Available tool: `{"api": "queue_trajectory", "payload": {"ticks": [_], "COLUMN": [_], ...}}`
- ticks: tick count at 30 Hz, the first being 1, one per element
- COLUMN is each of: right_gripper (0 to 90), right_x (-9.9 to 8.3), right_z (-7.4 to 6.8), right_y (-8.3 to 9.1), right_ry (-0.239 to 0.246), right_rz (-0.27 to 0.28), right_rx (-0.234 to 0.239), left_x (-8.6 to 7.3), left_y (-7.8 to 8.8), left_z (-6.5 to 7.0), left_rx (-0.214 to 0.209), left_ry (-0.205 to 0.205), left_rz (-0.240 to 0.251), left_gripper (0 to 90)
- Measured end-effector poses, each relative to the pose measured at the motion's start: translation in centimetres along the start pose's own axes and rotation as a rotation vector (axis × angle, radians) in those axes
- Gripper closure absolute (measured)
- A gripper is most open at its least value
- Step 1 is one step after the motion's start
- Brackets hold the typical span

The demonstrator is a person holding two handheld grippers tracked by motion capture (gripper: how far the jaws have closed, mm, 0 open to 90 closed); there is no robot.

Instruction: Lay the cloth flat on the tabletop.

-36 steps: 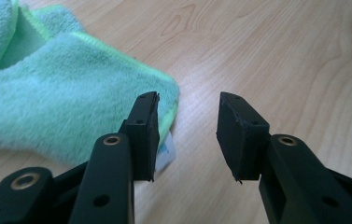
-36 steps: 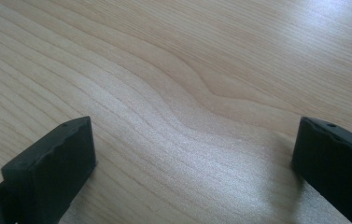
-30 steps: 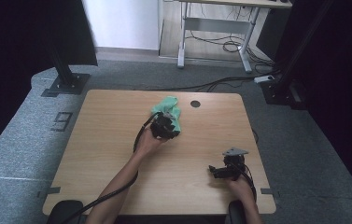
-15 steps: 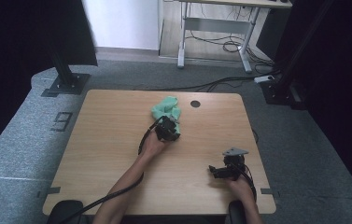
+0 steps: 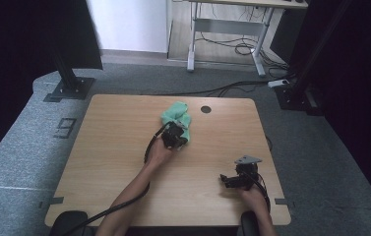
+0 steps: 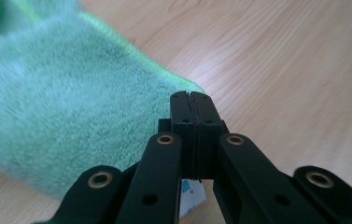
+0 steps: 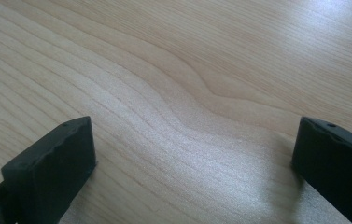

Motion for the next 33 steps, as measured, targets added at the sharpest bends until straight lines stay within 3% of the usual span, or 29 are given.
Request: {"api": "queue_trajectory", "payload": {"ticks": [7, 14, 22, 27, 30, 33], "right_gripper": [0.0, 0.0, 0.0, 0.0, 0.0, 0.0], "right_x": [0.0, 0.0, 0.0, 0.0, 0.0, 0.0], "right_z": [-0.1, -0.1, -0.2, -0.2, -0.1, -0.1], "right_y": [0.0, 0.0, 0.0, 0.0, 0.0, 0.0], "right_ry": [0.0, 0.003, 0.001, 0.001, 0.003, 0.003], "right_rz": [-0.001, 0.001, 0.0, 0.0, 0.002, 0.002], "right_rx": [0.0, -0.001, 0.0, 0.0, -0.001, -0.001], "left_x": [1.0, -0.2, -3.6, -5.8, -6.8, -6.9], "left_y": [3.1, 6.1, 6.2, 6.1, 6.1, 6.4], "left_z": [-0.3, -3.0, -5.9, -7.1, -7.6, -7.8], "left_rx": [0.044, 0.123, 0.189, 0.209, 0.2, 0.202], "left_ry": [-0.014, 0.051, 0.137, 0.189, 0.219, 0.214], "left_rz": [0.063, 0.097, 0.038, -0.004, -0.033, -0.034], "left_gripper": [88.7, 88.4, 88.4, 88.0, 87.0, 75.1]}}
Point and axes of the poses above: each handheld gripper's, and its own axes: y roughly backward along the jaws, x roughly out of its top, z roughly to its right, the point moved 4 cm from there along -y, roughly forward along the jaws, and after that the axes turned 4 degrees about -x, right-handed, at the moved point
